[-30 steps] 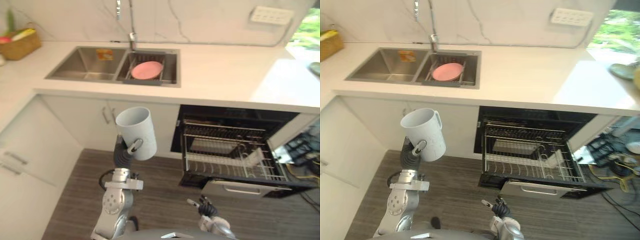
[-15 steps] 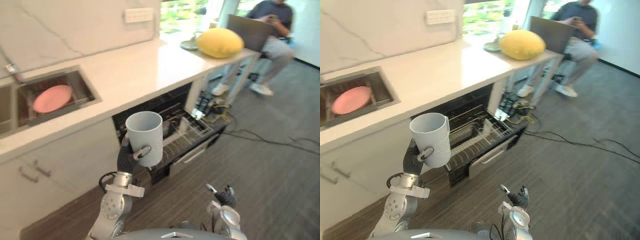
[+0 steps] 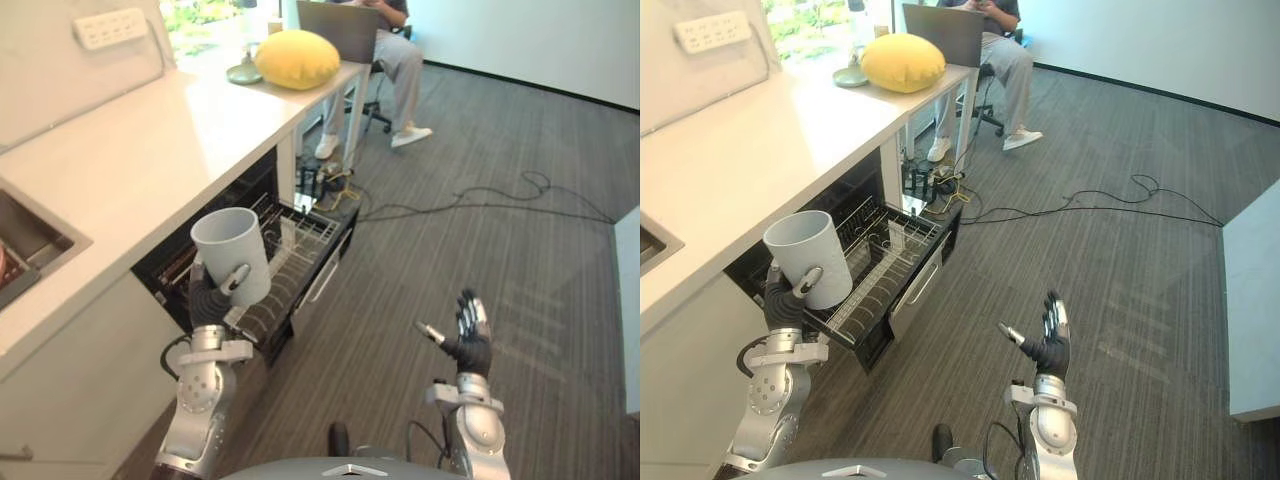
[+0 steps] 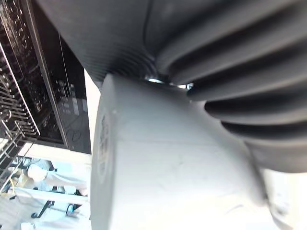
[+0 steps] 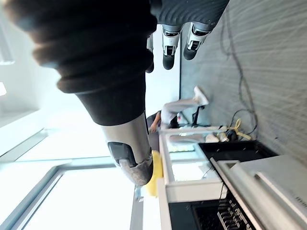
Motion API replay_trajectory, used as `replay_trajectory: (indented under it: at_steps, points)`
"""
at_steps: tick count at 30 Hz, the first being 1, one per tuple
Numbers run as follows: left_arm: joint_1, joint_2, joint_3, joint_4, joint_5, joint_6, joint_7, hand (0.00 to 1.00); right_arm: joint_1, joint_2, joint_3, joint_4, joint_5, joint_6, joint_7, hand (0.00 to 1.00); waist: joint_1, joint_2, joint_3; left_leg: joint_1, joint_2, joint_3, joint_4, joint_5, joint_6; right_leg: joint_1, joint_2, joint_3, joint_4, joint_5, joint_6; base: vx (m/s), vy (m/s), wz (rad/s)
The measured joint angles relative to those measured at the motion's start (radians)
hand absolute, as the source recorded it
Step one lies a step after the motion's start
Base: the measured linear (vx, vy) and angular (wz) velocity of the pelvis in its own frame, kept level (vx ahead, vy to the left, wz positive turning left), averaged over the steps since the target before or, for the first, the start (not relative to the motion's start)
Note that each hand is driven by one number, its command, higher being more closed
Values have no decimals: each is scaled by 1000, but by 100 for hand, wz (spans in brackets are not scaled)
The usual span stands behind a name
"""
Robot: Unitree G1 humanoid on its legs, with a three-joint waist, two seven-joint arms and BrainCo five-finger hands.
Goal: Walk over to the sink, pick up the cup, carry it to the dishwasher, place the cup inside the dishwasher, then close the dishwasher door
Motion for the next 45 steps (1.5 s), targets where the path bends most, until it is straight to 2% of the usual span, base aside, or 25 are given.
replay_trajectory:
  at_steps: [1, 2, 3, 4, 5, 6, 7, 8, 9, 11, 13, 15, 18, 21, 23, 24, 25, 27, 28, 31, 33, 36, 39, 43, 45]
  points:
    - [23, -14, 2, -13, 0, 0, 10, 100, -2, -39, 3, -42, 32, 25, 41, 0, 29, 32, 14, -12, 34, 6, 39, -31, -12, 2, 33, -5, 36, -27, -1, -17, 22, -5]
    - [33, -19, 10, -14, 0, 1, 15, 100, -12, -51, 7, -52, 45, 36, 58, 0, 43, 36, 23, -22, 42, 6, 97, -45, -24, -12, 27, -2, 136, -80, -8, 7, 12, 5]
    - [37, -14, 18, -7, 0, 4, 17, 100, -25, -60, 11, -69, 69, 52, 73, 0, 39, 11, 32, -73, 51, 2, 227, -51, -39, -20, 14, -8, 202, -155, -6, 29, 1, 44]
    - [44, -12, 23, -9, 0, 27, 18, 100, -33, -64, 16, -84, 102, 79, 82, 0, 29, 2, 44, -173, 62, 0, 422, -12, -79, -19, -17, -24, 208, -169, -12, -39, -1, 62]
    - [50, -12, 24, -10, 0, 38, 15, 100, -43, -72, 23, -84, 124, 95, 95, 0, 34, -29, 41, -240, 65, 9, 511, 17, -71, -12, -47, -27, 202, -166, -11, -54, 18, 47]
    - [56, -19, 18, -12, 1, 38, 14, 100, -56, -73, 21, -85, 145, 106, 106, 0, 45, -28, 41, -268, 67, 22, 476, -10, -52, -15, -76, -32, 199, -166, -10, -44, 45, 20]
    - [58, -19, 12, -12, 3, 38, 12, 100, -64, -75, 17, -84, 154, 109, 110, 0, 44, -25, 43, -271, 74, 31, 418, -13, -48, -13, -84, -41, 193, -162, -5, 23, 77, 33]
    - [59, -23, 3, -12, 21, 39, 6, 100, -64, -79, 16, -84, 170, 111, 112, 0, 31, -3, 38, -260, 80, 38, 251, 12, -49, 7, -95, -66, 166, -153, 10, 74, 133, 47]
    - [61, -37, -3, -10, 30, 39, -11, 100, -56, -82, 17, -81, 183, 112, 116, 0, 22, 15, 28, -222, 66, 43, 94, 139, -56, 26, -112, -83, 147, -140, 36, 105, 162, 47]
    - [62, -53, -8, -23, 38, 38, -22, 100, -29, -73, 18, -102, 190, 113, 130, 0, 12, 8, 12, -179, -1, 36, -36, 213, -25, 47, -152, -100, 123, -124, 64, 192, 187, 50]
    - [42, -49, -6, -48, 38, 37, -29, 100, -32, -65, 15, -131, 188, 113, 138, 0, 9, 7, 10, -193, -21, 16, -35, 218, -16, 46, -169, -122, 103, -113, 79, 122, 128, 45]
    - [23, -44, -3, -51, 38, 22, -29, 100, -36, -55, 15, -169, 188, 115, 137, 0, 21, -25, 16, -184, -37, -2, -54, 220, -11, 62, -179, -140, 89, -110, 84, 48, 75, 21]
    - [24, -36, -7, -55, 41, 20, -28, 100, -52, -46, 15, -214, 192, 123, 138, 0, 23, -53, 8, -144, -56, -1, -86, 220, -1, 94, -190, -138, 72, -107, 91, 40, 51, 0]
    - [25, -39, -12, -75, 71, 21, -26, 100, -49, -31, 15, -243, 200, 132, 139, 0, 19, -58, 4, -136, -72, 0, -94, 217, 11, 97, -204, -138, 75, -109, 103, 12, 69, -2]
    - [18, -46, -26, -90, 105, 19, -24, 100, -49, -16, 22, -245, 200, 134, 140, 0, 13, -50, 6, -133, -78, 4, -79, 196, 24, 58, -222, -134, 169, -132, 121, -20, 98, -9]
    - [12, -52, -32, -90, 117, 19, -22, 100, -49, -17, 24, -245, 200, 134, 143, 0, 11, -44, 10, -132, -75, 7, -76, 184, 25, 20, -227, -133, 252, -145, 118, -60, 151, -18]
    - [3, -51, -39, -90, 135, 18, -14, 100, -50, -16, 27, -245, 201, 134, 149, 0, 8, -38, 12, -120, -75, 13, -74, 174, 36, -45, -243, -122, 392, -162, 98, -55, 138, -25]
    - [-2, -43, -38, -90, 160, 7, 0, 100, -51, -15, 51, -245, 233, 134, 178, 0, -4, -47, 17, -91, -76, 25, -74, 168, 46, -109, -263, -70, 534, -160, 96, -46, 127, -19]
    - [-3, -30, -38, -90, 170, 3, 14, 100, -50, -13, 71, -245, 241, 134, 191, 0, -14, -56, 17, -83, -78, 32, -72, 169, 55, -109, -266, -59, 541, -161, 95, -34, 86, -17]
    - [-31, 7, -31, -89, 178, 3, 34, 100, -68, -1, 125, -253, 265, 137, 235, 0, -8, -96, 0, -106, -80, 57, -45, 165, 52, -69, -260, -57, 390, -159, 97, 34, 30, -21]
    - [-68, 15, -27, -87, 192, 10, 57, 100, -99, -2, 141, -317, 306, 159, 262, 0, -2, -109, -1, -130, -81, 57, -32, 164, 52, 2, -232, -57, 224, -115, 115, 31, -22, -7]
    - [-87, 13, -39, -88, 241, 11, 91, 100, -140, -15, 148, -360, 382, 181, 264, 0, 6, -94, 7, -116, -87, 57, -32, 157, 46, 73, -223, -56, 101, -77, 130, -13, -17, -5]
    - [-90, -5, -74, -88, 308, 33, 135, 100, -172, -27, 186, -373, 421, 220, 265, 0, 12, -91, 5, -113, -85, 63, -43, 149, 31, 70, -218, -48, 93, -83, 127, -60, -30, -12]
    - [-92, -13, -127, -88, 393, 53, 166, 100, -188, -27, 251, -415, 438, 256, 267, 0, 12, -86, -2, -115, -79, 85, -46, 150, 28, 48, -210, -25, 94, -87, 123, -32, -15, -19]
    - [-101, -15, -151, -87, 429, 74, 193, 100, -199, -26, 263, -431, 462, 266, 267, 0, 9, -83, -10, -126, -79, 91, -40, 157, 37, 38, -209, -21, 93, -81, 124, 39, 10, -12]
